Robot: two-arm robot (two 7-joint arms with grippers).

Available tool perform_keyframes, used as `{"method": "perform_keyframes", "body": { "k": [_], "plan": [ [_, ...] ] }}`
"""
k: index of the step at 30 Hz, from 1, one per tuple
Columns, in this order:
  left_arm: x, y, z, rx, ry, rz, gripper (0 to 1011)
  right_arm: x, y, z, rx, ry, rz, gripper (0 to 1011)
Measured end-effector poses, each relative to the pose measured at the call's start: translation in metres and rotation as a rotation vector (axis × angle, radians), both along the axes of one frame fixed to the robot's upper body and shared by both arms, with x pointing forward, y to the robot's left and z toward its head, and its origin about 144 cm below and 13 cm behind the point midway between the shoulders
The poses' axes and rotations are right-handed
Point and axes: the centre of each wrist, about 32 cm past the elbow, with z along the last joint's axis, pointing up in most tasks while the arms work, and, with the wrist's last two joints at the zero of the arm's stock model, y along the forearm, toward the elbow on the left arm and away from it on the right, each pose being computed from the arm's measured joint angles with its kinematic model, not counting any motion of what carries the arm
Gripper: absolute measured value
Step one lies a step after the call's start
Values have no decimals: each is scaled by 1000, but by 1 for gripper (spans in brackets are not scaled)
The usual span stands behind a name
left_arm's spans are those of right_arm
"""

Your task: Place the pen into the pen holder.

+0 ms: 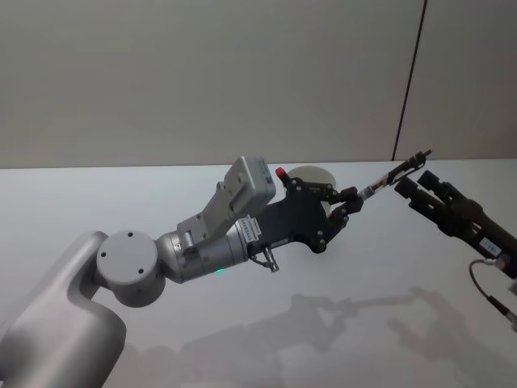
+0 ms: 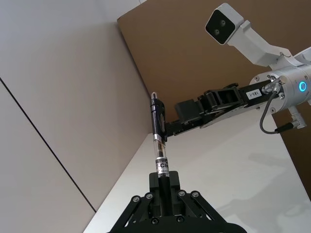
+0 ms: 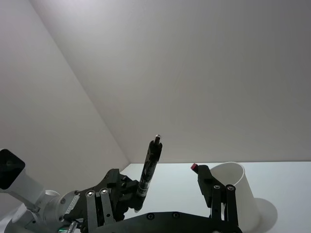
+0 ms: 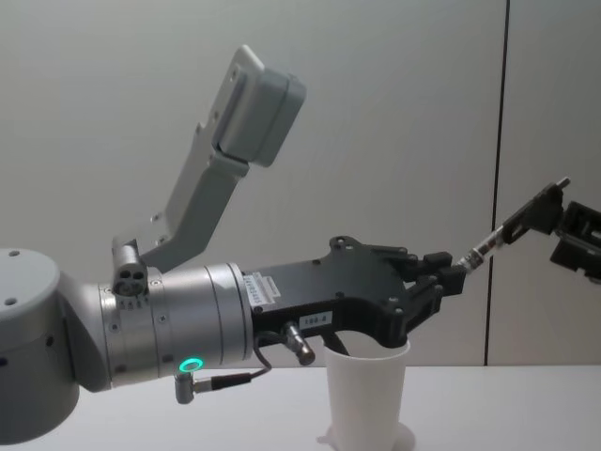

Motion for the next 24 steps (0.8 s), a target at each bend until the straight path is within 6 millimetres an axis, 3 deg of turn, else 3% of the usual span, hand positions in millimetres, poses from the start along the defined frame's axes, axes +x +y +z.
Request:
{"method": "perform_keyframes", "body": {
  "k": [24],
  "plan": [
    [0, 0, 0, 0, 0, 0, 126, 6, 7, -1, 52, 3, 9, 1002]
  ]
}}
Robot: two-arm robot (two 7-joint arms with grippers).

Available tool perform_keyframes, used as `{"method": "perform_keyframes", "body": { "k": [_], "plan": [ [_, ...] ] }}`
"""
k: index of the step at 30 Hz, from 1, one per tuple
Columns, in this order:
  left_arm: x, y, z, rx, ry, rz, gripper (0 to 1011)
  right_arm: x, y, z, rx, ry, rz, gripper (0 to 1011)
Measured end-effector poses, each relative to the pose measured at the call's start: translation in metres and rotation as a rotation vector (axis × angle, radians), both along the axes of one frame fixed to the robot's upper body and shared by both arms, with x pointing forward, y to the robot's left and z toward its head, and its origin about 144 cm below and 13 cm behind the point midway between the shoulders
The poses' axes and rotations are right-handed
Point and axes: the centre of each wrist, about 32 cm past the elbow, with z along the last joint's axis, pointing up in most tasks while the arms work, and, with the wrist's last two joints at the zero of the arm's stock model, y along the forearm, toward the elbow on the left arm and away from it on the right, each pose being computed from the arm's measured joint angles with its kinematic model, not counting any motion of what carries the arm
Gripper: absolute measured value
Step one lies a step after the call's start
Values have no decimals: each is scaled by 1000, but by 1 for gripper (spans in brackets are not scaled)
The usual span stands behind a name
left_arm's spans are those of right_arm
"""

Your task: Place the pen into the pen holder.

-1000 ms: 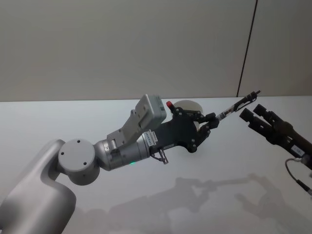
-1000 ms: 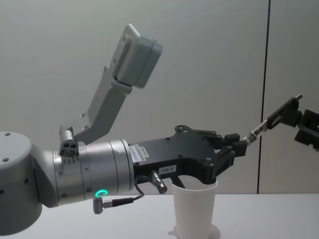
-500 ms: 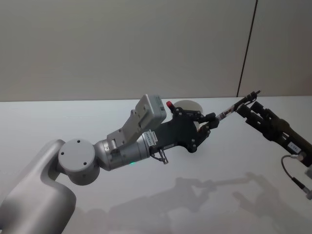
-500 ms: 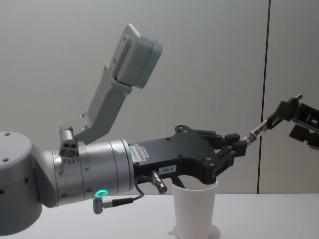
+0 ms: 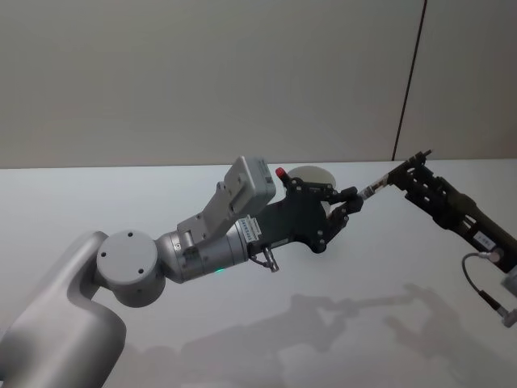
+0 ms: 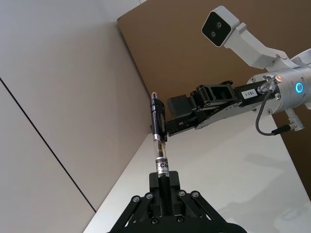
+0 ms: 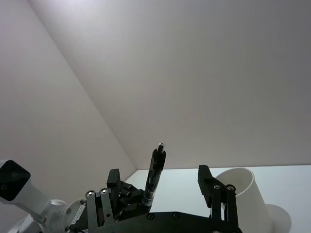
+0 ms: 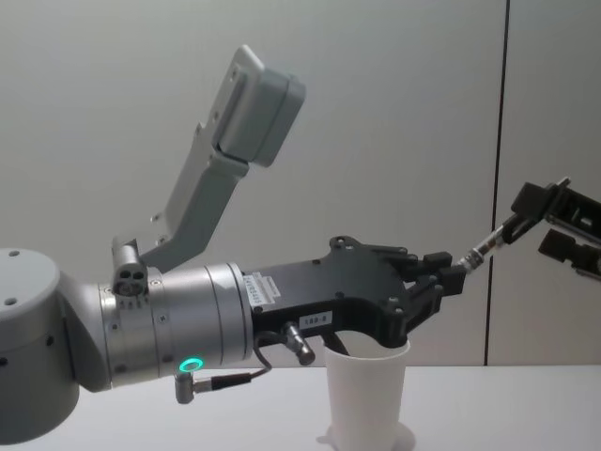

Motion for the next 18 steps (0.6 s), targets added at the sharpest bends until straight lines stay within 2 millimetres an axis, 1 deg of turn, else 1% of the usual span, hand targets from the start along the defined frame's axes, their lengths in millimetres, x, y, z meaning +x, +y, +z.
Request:
{"method": "perform_keyframes", "body": {
  "k": [18],
  "plan": [
    [0, 0, 0, 0, 0, 0, 126, 6, 3, -3, 36, -6, 12, 1002]
  ]
}}
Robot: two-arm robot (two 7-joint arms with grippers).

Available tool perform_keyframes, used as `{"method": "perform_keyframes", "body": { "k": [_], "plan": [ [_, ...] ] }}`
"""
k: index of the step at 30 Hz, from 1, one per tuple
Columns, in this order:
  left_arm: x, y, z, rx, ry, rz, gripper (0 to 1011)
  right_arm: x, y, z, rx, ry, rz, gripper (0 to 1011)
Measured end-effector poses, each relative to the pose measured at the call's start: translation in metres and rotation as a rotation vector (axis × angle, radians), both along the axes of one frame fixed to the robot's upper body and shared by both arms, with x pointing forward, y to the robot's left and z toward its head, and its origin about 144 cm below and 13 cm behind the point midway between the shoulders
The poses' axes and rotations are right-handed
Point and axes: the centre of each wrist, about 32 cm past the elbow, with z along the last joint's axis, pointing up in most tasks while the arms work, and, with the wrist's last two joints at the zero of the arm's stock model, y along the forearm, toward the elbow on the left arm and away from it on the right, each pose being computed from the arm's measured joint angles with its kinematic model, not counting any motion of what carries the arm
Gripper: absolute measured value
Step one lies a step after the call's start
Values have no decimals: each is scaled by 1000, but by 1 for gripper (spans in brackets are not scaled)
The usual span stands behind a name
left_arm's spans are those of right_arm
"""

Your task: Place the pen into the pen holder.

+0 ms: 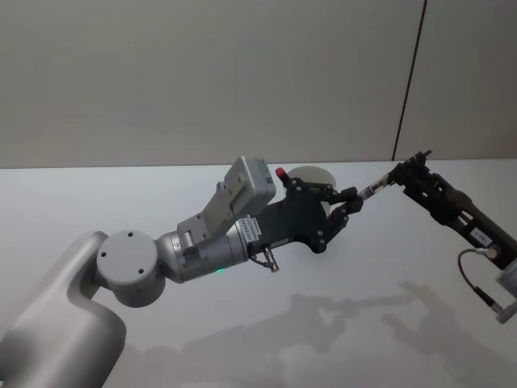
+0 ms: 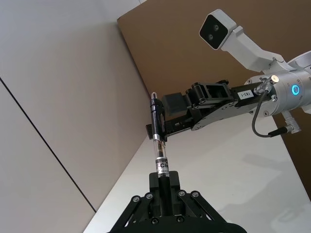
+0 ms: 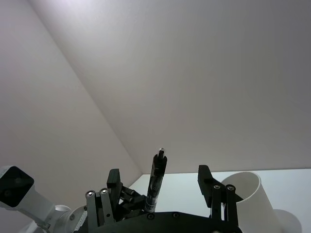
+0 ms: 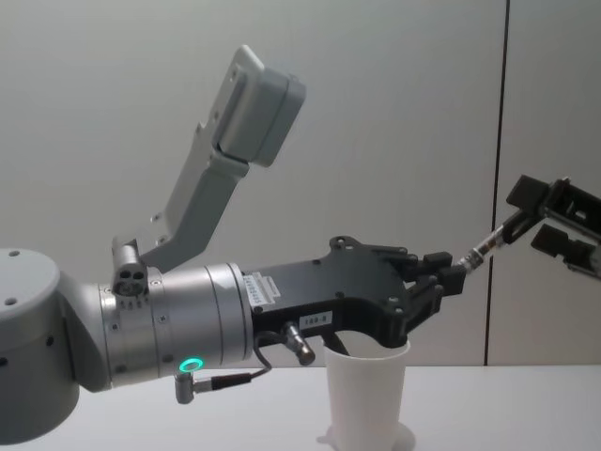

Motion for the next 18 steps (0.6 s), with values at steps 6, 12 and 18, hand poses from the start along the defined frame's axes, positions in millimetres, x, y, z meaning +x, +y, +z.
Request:
{"method": "perform_keyframes", "body": {
  "k": [6, 12, 18],
  "plan": [
    [0, 0, 0, 0, 0, 0, 126, 1, 1, -2, 10, -1, 5, 1002],
    [0, 0, 0, 0, 0, 0, 126, 3, 2, -3, 21, -4, 9, 1002],
    [0, 0, 0, 0, 0, 0, 126, 4, 3, -5, 28, -7, 13, 981]
  ]
}}
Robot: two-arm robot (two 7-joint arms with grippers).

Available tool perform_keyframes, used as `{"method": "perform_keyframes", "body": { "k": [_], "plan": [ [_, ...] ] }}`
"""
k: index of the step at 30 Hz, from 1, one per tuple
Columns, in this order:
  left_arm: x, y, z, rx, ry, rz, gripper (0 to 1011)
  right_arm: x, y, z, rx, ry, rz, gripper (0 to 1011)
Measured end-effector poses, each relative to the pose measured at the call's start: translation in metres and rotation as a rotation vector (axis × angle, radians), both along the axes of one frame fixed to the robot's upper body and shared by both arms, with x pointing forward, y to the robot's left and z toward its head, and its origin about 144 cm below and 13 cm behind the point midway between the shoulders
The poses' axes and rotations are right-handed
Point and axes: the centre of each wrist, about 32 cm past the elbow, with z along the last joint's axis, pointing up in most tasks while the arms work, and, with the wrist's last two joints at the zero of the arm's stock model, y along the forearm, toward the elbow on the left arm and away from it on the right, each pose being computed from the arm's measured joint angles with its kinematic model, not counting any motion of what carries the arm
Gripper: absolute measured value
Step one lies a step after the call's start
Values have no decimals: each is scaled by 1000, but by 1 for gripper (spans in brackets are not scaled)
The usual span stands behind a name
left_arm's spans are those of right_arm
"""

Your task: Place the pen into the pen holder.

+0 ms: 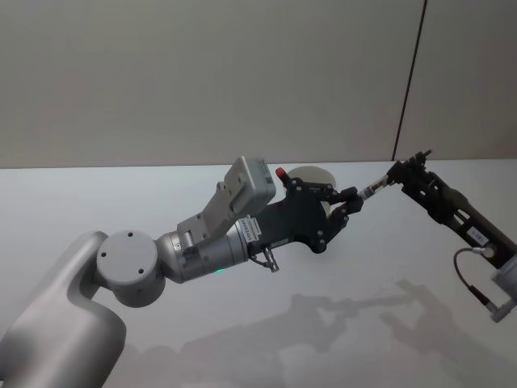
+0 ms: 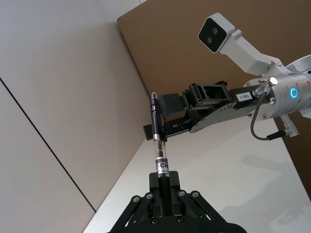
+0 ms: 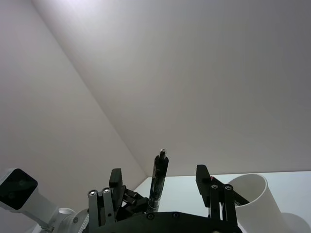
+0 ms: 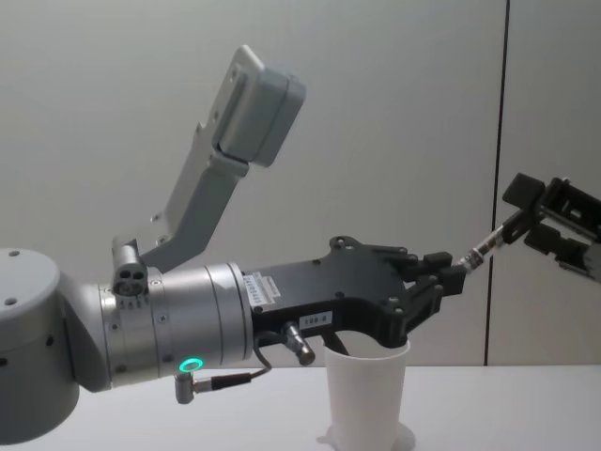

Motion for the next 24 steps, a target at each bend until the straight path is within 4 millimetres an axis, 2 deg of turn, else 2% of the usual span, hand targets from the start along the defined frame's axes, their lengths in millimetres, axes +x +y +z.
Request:
{"method": "perform_keyframes", "body": {
  "k": [4, 7, 11, 13, 24],
  "plan": [
    [0, 0, 0, 0, 0, 0, 126, 1, 1, -1, 5, -2, 3, 907],
    [0, 0, 0, 0, 0, 0, 126, 1, 1, -1, 10, -3, 4, 800],
    [0, 0, 0, 0, 0, 0, 126, 1, 2, -2, 16, -4, 6, 733],
    [0, 0, 0, 0, 0, 0, 126, 1, 2, -2, 21, -4, 6, 609],
    [0, 0, 0, 0, 0, 0, 126, 3, 4, -2, 48, -4, 7, 281]
  ]
}}
